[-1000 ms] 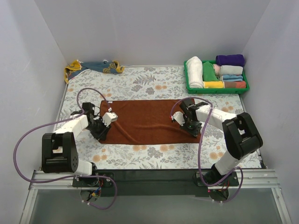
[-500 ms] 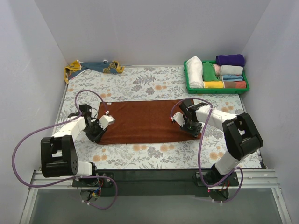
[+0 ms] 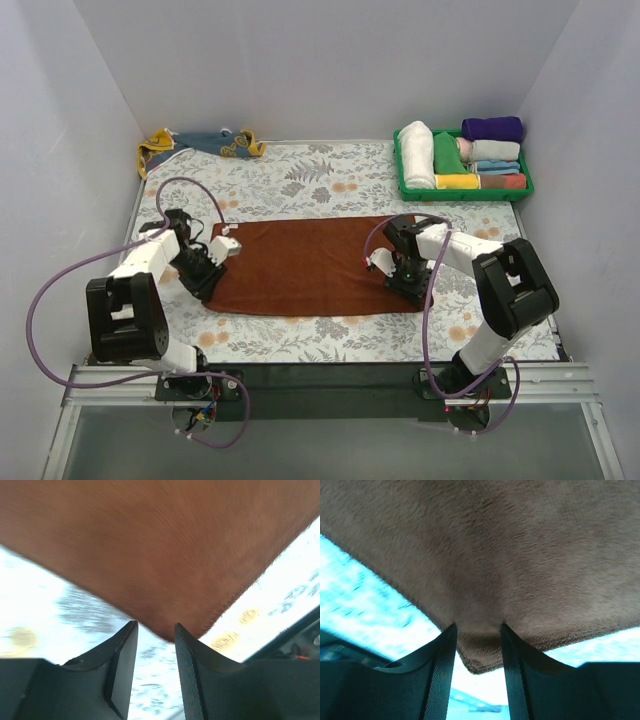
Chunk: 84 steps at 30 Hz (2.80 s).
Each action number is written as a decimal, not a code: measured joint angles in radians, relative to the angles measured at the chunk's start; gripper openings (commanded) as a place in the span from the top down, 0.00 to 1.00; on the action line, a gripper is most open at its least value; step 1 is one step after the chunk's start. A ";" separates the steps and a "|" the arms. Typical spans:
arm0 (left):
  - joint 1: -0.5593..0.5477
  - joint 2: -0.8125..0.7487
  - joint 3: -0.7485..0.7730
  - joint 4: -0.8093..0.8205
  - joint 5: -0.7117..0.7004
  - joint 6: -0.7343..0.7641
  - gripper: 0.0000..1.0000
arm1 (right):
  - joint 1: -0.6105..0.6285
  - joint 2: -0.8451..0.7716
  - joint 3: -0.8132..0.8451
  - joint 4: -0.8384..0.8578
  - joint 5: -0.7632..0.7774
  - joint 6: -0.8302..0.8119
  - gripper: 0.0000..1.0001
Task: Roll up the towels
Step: Flatten the towel, then fold the towel
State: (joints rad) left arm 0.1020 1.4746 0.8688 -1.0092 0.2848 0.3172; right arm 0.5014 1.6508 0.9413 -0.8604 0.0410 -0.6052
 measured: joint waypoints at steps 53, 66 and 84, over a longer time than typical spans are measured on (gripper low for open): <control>0.001 0.351 0.572 0.235 0.239 -0.269 0.61 | -0.365 0.622 0.929 -0.016 -0.217 0.060 0.78; 0.024 0.540 0.692 0.231 0.224 -0.280 0.67 | -0.365 0.620 0.922 -0.009 -0.255 0.050 0.99; 0.031 0.694 0.776 0.204 0.201 -0.212 0.66 | -0.365 0.588 0.910 -0.006 -0.273 0.047 0.99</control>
State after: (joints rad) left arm 0.1329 2.1689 1.6444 -0.8051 0.4862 0.1051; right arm 0.1368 2.2387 1.8511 -0.8661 -0.2321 -0.5583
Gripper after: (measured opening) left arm 0.342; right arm 0.019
